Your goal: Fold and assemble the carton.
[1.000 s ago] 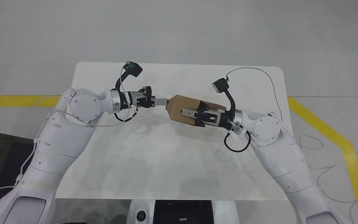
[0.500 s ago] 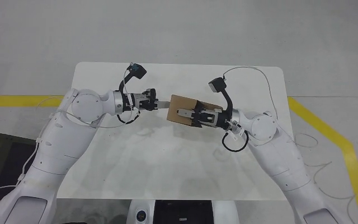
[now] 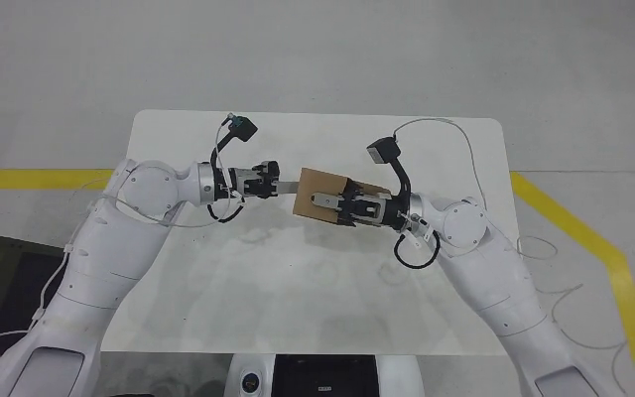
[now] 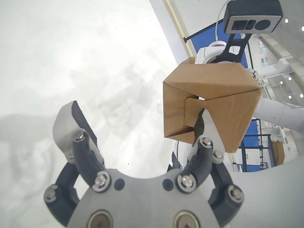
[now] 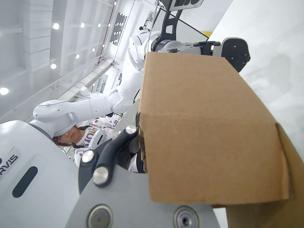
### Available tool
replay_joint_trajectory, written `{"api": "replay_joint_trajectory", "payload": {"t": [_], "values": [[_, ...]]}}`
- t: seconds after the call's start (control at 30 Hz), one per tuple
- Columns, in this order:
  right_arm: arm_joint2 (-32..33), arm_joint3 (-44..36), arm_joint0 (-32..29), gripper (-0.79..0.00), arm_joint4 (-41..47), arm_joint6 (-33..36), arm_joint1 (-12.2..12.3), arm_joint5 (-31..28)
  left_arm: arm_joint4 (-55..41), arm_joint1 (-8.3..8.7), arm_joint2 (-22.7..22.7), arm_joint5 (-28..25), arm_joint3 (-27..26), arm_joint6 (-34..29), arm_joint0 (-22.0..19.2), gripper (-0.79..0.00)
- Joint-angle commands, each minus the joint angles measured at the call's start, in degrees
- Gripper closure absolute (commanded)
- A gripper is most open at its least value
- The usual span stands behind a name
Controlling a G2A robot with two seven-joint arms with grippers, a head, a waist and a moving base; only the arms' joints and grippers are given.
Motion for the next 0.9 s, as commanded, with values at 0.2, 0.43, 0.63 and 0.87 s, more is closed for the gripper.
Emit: {"api": "replay_joint_trajectory", "payload": {"t": [0.2, 0.43, 0.63, 0.87], "values": [[0.1, -0.1, 0.1, 0.000, 1.1, 0.7, -0.1, -0.5, -2.9, -0.40, 1.2, -1.0, 2.2, -1.7, -0.8, -0.785], [-0.1, 0.1, 0.2, 0.000, 1.4, 0.7, -0.3, -0.9, -4.2, -0.87, 2.4, -1.3, 3.1, -2.1, -1.8, -0.785], [0.0, 0.1, 0.1, 0.000, 1.6, 0.8, -0.3, -1.1, -4.8, -1.14, 3.1, -1.4, 3.4, -2.5, -2.3, -0.785], [0.1, 0.0, -0.1, 0.000, 1.6, 0.8, -0.4, -1.2, -4.9, -1.32, 3.6, -1.6, 3.2, -2.6, -2.5, -0.785]]}}
